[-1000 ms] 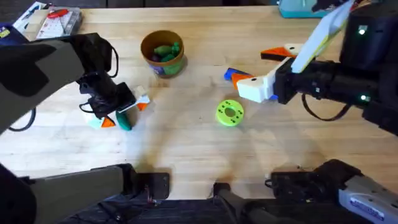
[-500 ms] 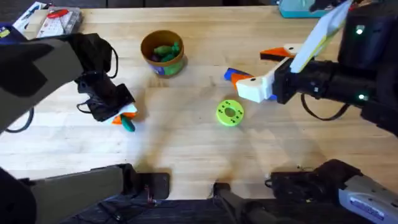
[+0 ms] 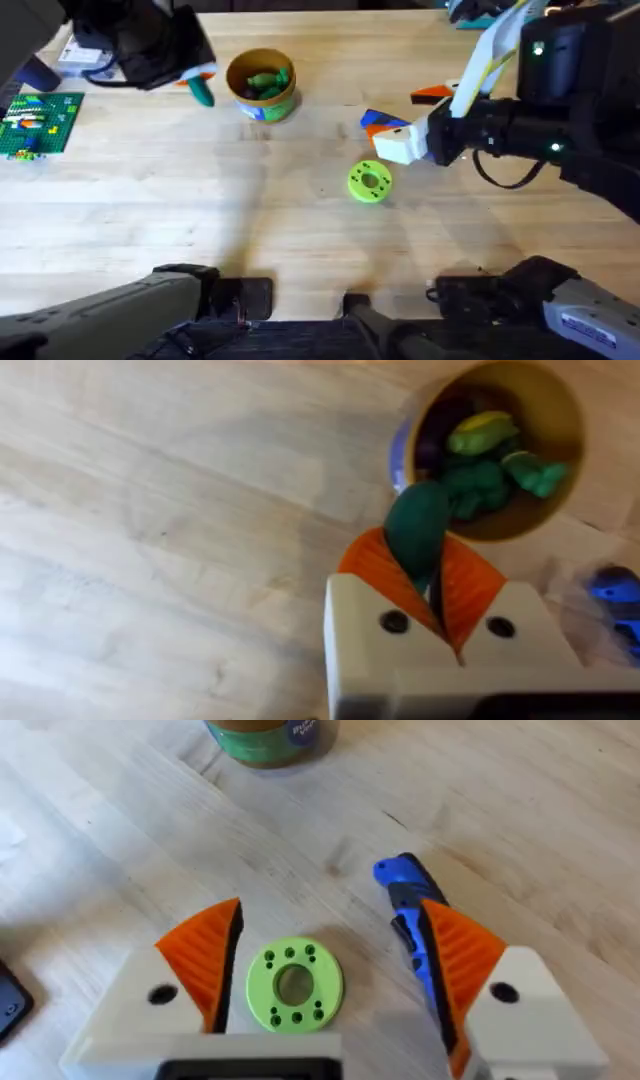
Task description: Pick up the gripper from the table and insert it into the empty holder that is missing its gripper. Then pick up a screw, insert it into the mounting hole, and use the screwdriver to tighten it. Finally, clean up the table by picking up the vegetable and placing it into the bucket.
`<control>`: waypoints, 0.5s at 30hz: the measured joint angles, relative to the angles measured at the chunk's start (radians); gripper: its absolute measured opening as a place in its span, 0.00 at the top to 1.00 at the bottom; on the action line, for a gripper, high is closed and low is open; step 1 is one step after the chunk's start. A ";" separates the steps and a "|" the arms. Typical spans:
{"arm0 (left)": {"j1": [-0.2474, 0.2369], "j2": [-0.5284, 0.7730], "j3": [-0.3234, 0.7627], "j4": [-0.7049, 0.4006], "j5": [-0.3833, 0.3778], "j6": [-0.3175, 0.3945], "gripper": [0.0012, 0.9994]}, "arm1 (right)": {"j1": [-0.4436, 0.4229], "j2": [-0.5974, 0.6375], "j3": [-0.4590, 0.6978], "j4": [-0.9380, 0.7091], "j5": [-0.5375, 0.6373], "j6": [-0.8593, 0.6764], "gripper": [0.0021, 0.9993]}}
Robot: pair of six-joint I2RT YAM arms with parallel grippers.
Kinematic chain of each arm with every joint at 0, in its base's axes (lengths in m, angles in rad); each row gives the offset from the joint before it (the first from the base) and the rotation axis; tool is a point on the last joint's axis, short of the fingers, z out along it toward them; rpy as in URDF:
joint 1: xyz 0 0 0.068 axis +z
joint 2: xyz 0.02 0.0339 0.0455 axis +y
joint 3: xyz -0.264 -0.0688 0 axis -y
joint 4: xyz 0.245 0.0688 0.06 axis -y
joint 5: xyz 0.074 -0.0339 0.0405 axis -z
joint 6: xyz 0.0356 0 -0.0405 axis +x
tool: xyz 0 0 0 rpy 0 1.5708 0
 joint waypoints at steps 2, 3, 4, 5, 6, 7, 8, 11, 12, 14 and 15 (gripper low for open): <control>-0.047 0.001 0.003 0.064 0.009 0.001 0.98 | 0.000 0.000 0.000 0.000 0.000 0.000 0.03; -0.071 0.005 0.003 0.090 0.018 0.001 0.98 | 0.000 0.000 0.000 0.001 0.000 0.000 0.03; -0.091 0.010 0.002 0.111 0.024 0.002 0.98 | 0.000 0.000 0.000 0.001 0.000 0.000 0.03; -0.115 0.016 0.002 0.139 0.026 0.003 0.98 | 0.000 0.000 0.000 0.001 0.000 0.000 0.03; -0.138 0.023 0.002 0.166 0.028 0.003 0.98 | 0.000 0.000 0.000 0.001 0.000 0.000 0.03; -0.155 0.030 0.002 0.184 0.029 0.004 0.98 | 0.000 0.000 0.000 0.001 0.000 0.000 0.03; -0.170 0.039 0.002 0.203 0.028 0.004 0.98 | 0.000 0.000 0.000 0.001 0.000 0.000 0.03; -0.186 0.070 0.003 0.234 0.019 0.004 0.98 | 0.000 0.000 0.000 0.001 0.000 0.000 0.03; -0.186 0.083 0.003 0.237 0.014 0.004 0.98 | 0.000 0.000 0.000 0.001 0.000 0.000 0.03; -0.185 0.118 0.003 0.242 0.001 0.004 0.98 | 0.000 0.000 0.000 0.001 0.000 0.000 0.03; -0.184 0.138 0.002 0.245 -0.002 0.004 0.98 | 0.000 0.000 0.000 0.001 0.000 0.000 0.03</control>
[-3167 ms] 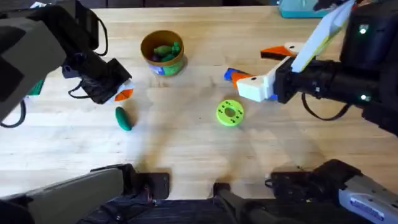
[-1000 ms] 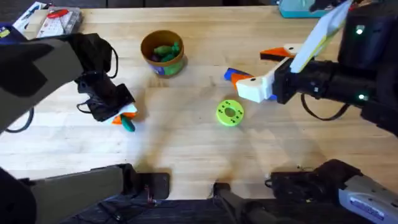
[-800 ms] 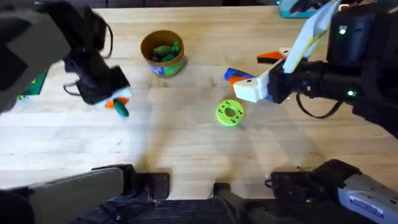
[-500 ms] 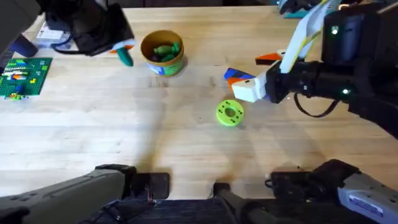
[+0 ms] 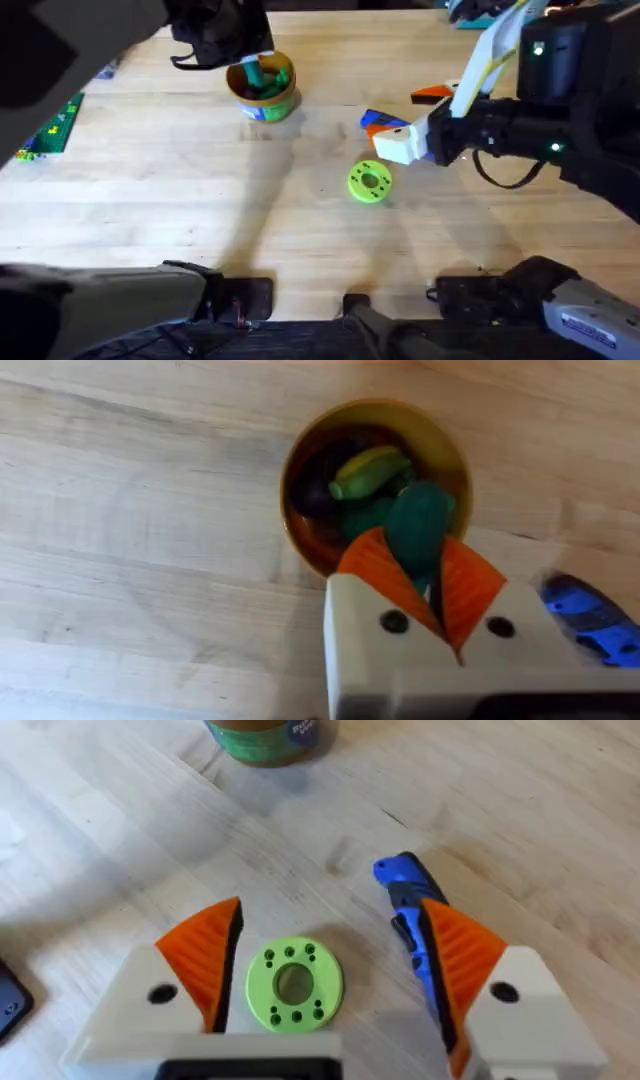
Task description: Pick up the gripper from the table and insert it into the empty holder that is missing its gripper. Then pick up a screw, insert it into the mounting hole, and use the screwdriver to tighten it. Finally, clean up the table by picking up the vegetable and placing it into the bucket.
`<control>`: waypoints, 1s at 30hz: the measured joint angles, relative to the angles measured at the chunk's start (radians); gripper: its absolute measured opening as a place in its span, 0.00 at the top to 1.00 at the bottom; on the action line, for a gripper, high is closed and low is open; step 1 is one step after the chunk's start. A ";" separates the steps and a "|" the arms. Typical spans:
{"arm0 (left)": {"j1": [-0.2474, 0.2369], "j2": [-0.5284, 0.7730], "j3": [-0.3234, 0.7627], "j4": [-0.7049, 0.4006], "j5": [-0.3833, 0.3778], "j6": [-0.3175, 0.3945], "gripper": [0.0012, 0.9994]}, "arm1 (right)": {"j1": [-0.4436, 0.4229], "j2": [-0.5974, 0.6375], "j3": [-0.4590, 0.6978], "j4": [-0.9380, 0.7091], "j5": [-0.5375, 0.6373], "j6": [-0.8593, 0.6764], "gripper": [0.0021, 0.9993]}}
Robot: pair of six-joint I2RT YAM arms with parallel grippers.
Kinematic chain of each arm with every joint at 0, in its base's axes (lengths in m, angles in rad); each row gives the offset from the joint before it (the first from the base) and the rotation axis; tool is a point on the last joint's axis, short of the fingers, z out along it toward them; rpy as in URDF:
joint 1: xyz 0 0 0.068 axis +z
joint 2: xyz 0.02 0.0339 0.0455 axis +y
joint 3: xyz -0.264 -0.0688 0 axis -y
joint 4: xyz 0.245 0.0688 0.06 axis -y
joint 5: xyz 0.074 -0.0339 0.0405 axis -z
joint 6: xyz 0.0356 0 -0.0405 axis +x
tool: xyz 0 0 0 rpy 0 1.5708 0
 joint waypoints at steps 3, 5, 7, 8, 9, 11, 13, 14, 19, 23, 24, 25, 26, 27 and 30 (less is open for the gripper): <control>0.000 0.113 0.000 0.034 -0.007 0.002 0.93 | 0.000 0.000 0.000 0.002 0.000 0.000 0.03; 0.000 0.122 0.000 0.042 -0.007 0.008 0.81 | 0.000 0.000 0.000 0.002 0.000 0.000 0.03; 0.000 0.120 0.000 0.046 -0.008 0.009 0.53 | 0.000 0.000 0.000 0.004 0.000 0.000 0.03; 0.000 0.116 0.000 0.048 -0.009 0.010 0.38 | 0.000 0.000 0.000 0.011 0.000 0.000 0.03; 0.000 0.112 0.000 0.049 -0.010 0.010 0.22 | 0.000 0.000 -0.001 0.024 0.000 0.000 0.03; 0.000 0.101 0.000 0.049 -0.012 0.007 0.03 | 0.000 0.000 -0.001 0.056 0.000 0.001 0.03; 0.000 0.085 0.000 0.041 -0.014 0.008 0.01 | 0.000 0.000 -0.001 0.082 0.000 0.003 0.03; 0.000 0.071 0.000 0.035 -0.015 0.011 0.01 | 0.000 0.000 -0.001 0.088 0.000 0.004 0.03; 0.000 -0.042 0.018 -0.044 -0.015 0.044 0.01 | 0.000 -0.020 -0.001 0.101 0.000 0.006 0.03; 0.000 -0.168 0.043 -0.137 -0.006 0.089 0.01 | 0.000 -0.096 -0.002 0.103 -0.020 0.010 0.03; 0.000 -0.202 0.046 -0.167 0.008 0.113 0.01 | 0.000 -0.125 -0.002 0.104 -0.028 0.012 0.03; 0.000 -0.237 0.049 -0.201 0.031 0.142 0.01 | 0.000 -0.160 -0.002 0.104 -0.033 0.015 0.03; 0.000 -0.268 0.050 -0.232 0.055 0.171 0.01 | 0.000 -0.191 -0.002 0.105 -0.037 0.017 0.03; 0.000 -0.296 0.051 -0.262 0.080 0.204 0.01 | 0.000 -0.219 -0.002 0.104 -0.040 0.019 0.03; 0.000 -0.358 0.053 -0.343 0.154 0.296 0.01 | 0.000 -0.291 -0.002 0.091 -0.046 0.024 0.03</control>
